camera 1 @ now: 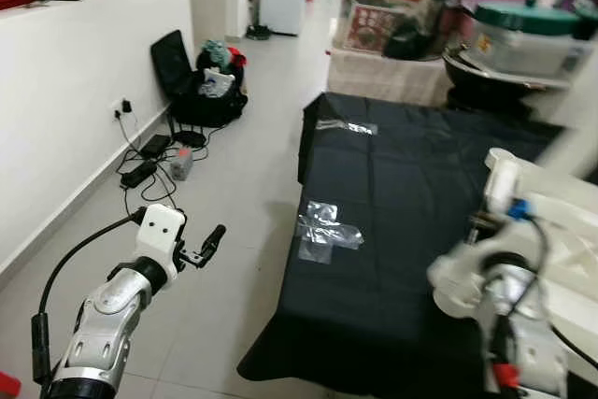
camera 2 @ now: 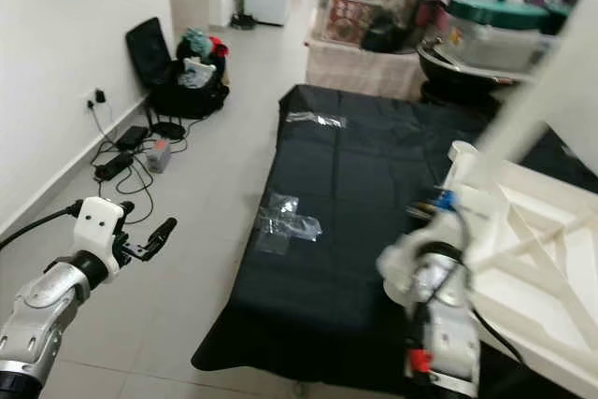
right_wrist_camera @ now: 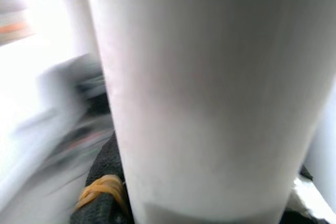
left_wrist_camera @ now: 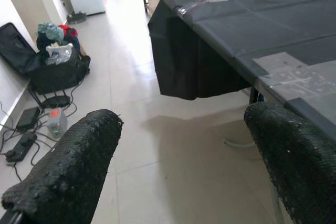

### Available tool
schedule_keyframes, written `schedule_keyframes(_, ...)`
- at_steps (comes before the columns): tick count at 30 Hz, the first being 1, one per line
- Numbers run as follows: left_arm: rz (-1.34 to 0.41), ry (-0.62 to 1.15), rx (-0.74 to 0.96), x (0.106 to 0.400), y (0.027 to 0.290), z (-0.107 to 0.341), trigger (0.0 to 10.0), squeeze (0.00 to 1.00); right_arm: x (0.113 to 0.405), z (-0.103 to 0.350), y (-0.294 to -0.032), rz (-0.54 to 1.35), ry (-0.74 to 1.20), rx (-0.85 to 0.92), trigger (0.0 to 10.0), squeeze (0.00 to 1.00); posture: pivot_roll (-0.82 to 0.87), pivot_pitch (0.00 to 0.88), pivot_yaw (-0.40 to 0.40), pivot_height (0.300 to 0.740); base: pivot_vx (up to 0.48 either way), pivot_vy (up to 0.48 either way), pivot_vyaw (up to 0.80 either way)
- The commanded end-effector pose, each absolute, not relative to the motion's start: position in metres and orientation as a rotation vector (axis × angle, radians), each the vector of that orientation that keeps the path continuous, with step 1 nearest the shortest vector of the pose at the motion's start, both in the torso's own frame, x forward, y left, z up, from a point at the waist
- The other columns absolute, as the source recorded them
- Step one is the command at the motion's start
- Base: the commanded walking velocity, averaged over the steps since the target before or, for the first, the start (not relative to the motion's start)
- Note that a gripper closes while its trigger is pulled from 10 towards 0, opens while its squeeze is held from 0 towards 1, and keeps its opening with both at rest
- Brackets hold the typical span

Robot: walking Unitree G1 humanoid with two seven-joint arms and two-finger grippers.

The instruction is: Building children table

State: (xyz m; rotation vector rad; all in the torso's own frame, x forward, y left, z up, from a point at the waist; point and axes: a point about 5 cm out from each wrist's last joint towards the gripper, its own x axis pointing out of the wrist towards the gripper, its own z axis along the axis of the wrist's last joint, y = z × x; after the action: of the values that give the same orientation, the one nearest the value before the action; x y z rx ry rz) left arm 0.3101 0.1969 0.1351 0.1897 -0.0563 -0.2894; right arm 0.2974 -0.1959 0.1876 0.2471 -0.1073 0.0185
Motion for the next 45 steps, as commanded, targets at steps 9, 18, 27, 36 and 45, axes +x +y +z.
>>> schedule_keyframes(9,-0.281,-0.024,0.170,0.307,0.200,0.126,10.0,0.00,0.289,0.199,-0.153,0.650,-0.087,0.269,10.0,0.00,0.09,0.000,-0.088,0.740,0.000,0.000,0.00)
schedule_keyframes(18,-0.278,-0.026,0.170,0.307,0.202,0.126,10.0,0.00,0.301,0.241,-0.165,0.789,-0.227,0.203,10.0,0.00,0.09,0.000,-0.090,0.740,0.000,0.000,0.00)
schedule_keyframes(27,-0.293,-0.048,0.164,0.307,0.198,0.130,10.0,0.00,0.301,0.251,-0.157,0.726,-0.286,0.238,10.0,0.00,0.09,0.000,-0.090,0.740,0.000,-0.122,0.00)
schedule_keyframes(36,-0.299,-0.063,0.162,0.310,0.197,0.135,10.0,0.00,0.308,0.240,-0.161,0.556,-0.274,0.257,10.0,0.00,0.09,0.000,-0.080,0.740,0.000,-0.460,0.00)
schedule_keyframes(45,-0.290,-0.080,0.121,0.313,0.197,0.140,10.0,0.00,0.315,0.226,-0.181,0.336,-0.219,0.194,10.0,0.00,0.08,0.000,-0.073,0.740,0.000,-0.098,-0.27)
